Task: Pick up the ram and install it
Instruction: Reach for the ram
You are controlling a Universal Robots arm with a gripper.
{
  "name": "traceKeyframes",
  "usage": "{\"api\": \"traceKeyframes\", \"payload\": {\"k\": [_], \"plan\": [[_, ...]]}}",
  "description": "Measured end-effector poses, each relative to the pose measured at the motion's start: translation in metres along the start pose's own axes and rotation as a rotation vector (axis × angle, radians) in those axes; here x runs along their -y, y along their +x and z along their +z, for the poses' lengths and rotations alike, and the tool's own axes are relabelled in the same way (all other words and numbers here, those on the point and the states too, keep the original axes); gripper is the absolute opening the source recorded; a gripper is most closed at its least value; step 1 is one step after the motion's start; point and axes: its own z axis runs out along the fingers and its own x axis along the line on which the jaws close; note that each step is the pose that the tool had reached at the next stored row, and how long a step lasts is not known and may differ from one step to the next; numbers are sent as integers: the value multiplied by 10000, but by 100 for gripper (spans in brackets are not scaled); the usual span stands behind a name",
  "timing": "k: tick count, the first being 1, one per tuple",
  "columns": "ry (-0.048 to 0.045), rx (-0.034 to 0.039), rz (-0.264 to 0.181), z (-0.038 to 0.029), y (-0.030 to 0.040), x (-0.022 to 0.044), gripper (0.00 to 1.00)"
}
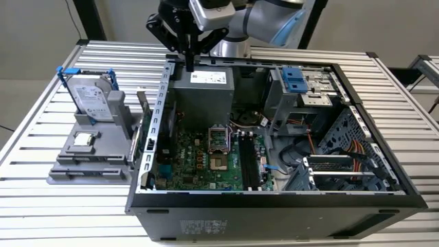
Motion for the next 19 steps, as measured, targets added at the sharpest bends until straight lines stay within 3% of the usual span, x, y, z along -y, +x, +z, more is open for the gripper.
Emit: {"api": "traceKeyframes", "payload": {"k": [6,11,19], "plan": [[0,-4,0,0,27,2,0],[-1,-4,1,-2,108,8,0],[0,-6,-15,-3,175,11,0]]}}
